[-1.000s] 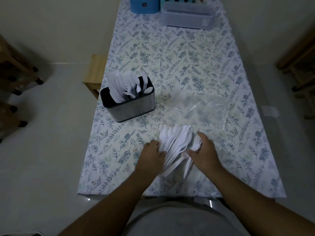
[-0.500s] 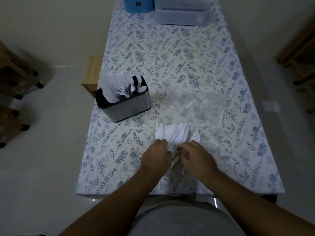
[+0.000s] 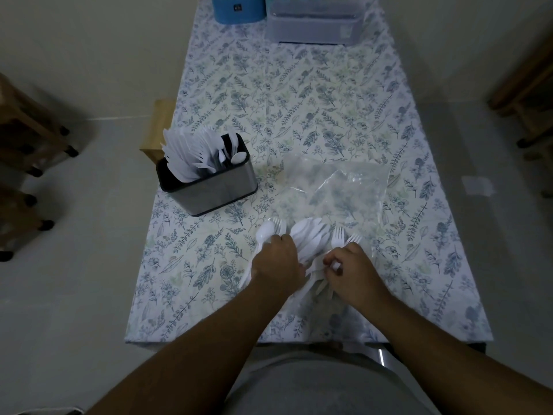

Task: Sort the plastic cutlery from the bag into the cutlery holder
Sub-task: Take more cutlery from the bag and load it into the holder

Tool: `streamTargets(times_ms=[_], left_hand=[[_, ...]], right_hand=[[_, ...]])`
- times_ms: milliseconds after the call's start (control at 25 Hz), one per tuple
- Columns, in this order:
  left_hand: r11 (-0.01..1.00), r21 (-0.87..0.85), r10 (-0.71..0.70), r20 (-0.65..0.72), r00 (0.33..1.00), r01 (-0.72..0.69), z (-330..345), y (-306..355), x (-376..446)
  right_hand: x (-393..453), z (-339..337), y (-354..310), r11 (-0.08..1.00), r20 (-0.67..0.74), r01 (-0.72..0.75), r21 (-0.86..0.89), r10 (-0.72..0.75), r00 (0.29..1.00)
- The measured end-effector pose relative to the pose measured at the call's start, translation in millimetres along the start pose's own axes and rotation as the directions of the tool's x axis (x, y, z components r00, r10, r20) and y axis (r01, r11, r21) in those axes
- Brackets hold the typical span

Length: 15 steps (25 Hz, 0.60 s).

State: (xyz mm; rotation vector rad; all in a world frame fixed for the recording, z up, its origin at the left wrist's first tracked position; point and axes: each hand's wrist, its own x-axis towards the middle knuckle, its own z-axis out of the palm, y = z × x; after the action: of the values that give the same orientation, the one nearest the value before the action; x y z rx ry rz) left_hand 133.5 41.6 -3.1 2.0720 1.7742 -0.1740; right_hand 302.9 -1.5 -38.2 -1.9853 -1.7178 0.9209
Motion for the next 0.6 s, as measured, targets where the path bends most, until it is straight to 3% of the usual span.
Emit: streamTargets(times_ms=[320, 600], left_hand=[[0.986, 0.153, 0.064, 0.018, 0.998, -0.066, -5.4, 6.8, 14.9], [0.985, 0.127, 0.111, 0.061, 0.992, -0.118, -14.4, 4.5, 29.3]], right_hand=[[2.2, -2.6, -3.1, 0.990, 0.002, -0.075, 0.116, 0.075, 0.997], [5.7, -6.8, -4.5, 0.970, 0.014, -0.148, 0.192, 0.148, 0.989]])
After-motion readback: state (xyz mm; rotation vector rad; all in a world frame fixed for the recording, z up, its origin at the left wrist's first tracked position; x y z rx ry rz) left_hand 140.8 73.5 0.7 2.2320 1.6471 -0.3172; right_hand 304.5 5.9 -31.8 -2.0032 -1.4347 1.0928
